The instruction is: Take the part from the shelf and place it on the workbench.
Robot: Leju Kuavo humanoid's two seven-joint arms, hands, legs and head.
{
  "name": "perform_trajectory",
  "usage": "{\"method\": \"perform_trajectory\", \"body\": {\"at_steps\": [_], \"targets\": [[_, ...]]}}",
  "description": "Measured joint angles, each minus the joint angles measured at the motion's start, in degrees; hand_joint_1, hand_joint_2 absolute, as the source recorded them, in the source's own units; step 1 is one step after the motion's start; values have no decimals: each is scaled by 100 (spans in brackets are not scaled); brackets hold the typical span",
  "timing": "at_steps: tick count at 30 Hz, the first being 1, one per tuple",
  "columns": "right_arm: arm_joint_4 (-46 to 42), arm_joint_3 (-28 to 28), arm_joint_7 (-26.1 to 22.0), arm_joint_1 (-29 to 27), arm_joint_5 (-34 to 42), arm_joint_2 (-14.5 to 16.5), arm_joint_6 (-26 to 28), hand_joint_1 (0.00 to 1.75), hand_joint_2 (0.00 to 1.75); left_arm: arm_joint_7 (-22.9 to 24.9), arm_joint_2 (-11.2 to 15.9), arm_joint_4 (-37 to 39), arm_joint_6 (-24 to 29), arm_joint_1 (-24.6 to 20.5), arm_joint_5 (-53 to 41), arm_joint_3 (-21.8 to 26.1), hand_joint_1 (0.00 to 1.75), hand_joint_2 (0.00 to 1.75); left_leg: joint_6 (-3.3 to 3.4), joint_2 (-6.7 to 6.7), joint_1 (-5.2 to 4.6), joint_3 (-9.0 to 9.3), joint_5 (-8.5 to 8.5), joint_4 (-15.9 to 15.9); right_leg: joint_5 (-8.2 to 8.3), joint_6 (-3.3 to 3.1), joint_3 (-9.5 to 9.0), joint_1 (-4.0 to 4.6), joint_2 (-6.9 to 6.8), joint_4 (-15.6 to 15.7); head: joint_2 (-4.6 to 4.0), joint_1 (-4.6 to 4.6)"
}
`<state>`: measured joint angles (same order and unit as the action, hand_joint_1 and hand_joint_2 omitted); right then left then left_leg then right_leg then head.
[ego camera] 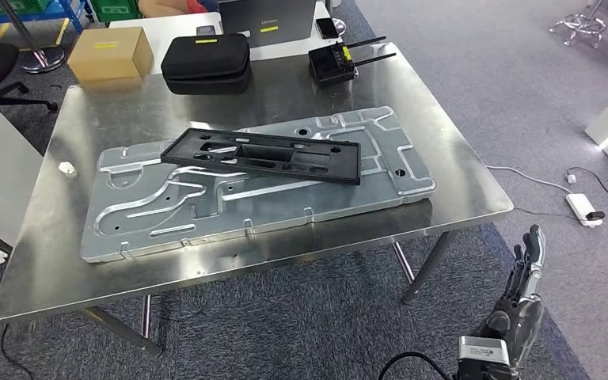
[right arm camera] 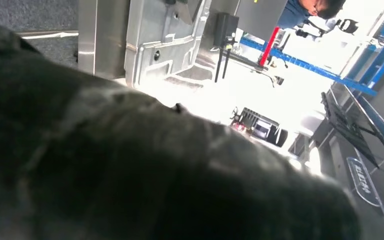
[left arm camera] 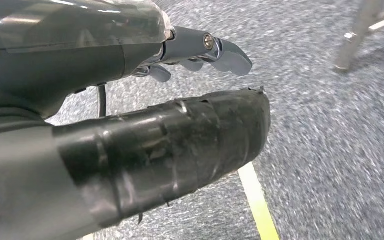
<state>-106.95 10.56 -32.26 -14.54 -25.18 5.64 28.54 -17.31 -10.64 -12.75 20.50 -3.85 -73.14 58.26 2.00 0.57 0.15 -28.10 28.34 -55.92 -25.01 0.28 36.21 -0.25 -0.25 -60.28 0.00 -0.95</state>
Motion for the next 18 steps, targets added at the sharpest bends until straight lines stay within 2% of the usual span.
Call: {"method": "perform_trajectory", "body": {"at_steps": [1,3,4,5,6,7,8,9,10,11,13,14,15,16,18], "targets": [[7,-26,0,-14,15,3,-2,0,0,1,-3,1,3,0,2,7,0,0,34,15,18,-41,-64,26,-201,27,69,-6,9,-194,0,-5],[32,-101,2,-55,50,9,-7,0,0,2,-2,1,9,-2,8,31,0,0,73,28,15,-151,-151,21,-732,74,256,-39,16,-843,0,-13],[49,-143,2,-77,66,11,-15,0,0,2,-1,1,10,-2,10,49,0,0,70,29,14,-212,-193,7,-907,99,320,-55,16,-1157,0,-13],[67,-186,-1,-98,76,13,-29,0,0,2,-1,1,11,0,14,66,0,0,58,29,15,-278,-231,-15,-969,121,311,-70,15,-1333,0,-13],[81,-227,-4,-114,83,16,-49,0,0,2,-4,1,11,3,19,79,0,0,41,29,20,-347,-262,-44,-921,137,204,-84,15,-1306,0,-12],[92,-261,-8,-126,86,21,-68,0,0,2,-8,1,11,6,26,89,0,0,22,28,27,-411,-285,-81,-798,148,-9,-99,14,-1063,0,-12],[98,-292,-13,-132,87,26,-81,0,0,2,-14,1,11,8,34,93,0,0,0,27,35,-470,-301,-127,-685,151,-294,-113,14,-655,0,-13],[101,-318,-17,-138,87,32,-87,0,0,2,-19,1,11,8,41,95,0,0,-27,24,37,-521,-317,-169,-599,138,-535,-105,18,-291,0,-12],[102,-344,-24,-150,87,41,-87,0,0,1,-21,1,11,6,47,97,0,0,-58,19,38,-556,-335,-203,-540,114,-689,-90,25,-31,0,-12],[103,-376,-32,-160,88,51,-85,0,0,0,-23,1,12,4,50,98,0,0,-93,15,36,-583,-356,-230,-531,81,-752,-72,32,117,0,-12],[103,-437,-46,-179,91,75,-84,0,0,-1,-22,1,13,7,55,103,0,0,-176,8,34,-618,-413,-232,-485,-5,-687,-52,41,130,0,-10],[103,-462,-50,-180,93,91,-87,0,0,2,-22,1,13,12,56,107,0,0,-216,4,41,-646,-399,-253,-460,-55,-654,-60,37,155,0,-9],[103,-482,-54,-182,95,108,-92,0,0,6,-21,1,13,18,56,112,0,0,-249,0,47,-694,-303,-330,-414,-113,-606,-68,32,161,0,-8],[103,-503,-57,-183,97,129,-97,0,0,10,-21,1,13,24,57,115,0,0,-271,-4,52,-768,-115,-506,-363,-167,-550,-77,26,175,0,-7],[103,-544,-62,-189,100,164,-104,0,0,17,-21,1,13,26,57,119,0,0,-293,-8,59,-972,431,-1150,-269,-229,-422,-63,15,175,0,-5]]}}
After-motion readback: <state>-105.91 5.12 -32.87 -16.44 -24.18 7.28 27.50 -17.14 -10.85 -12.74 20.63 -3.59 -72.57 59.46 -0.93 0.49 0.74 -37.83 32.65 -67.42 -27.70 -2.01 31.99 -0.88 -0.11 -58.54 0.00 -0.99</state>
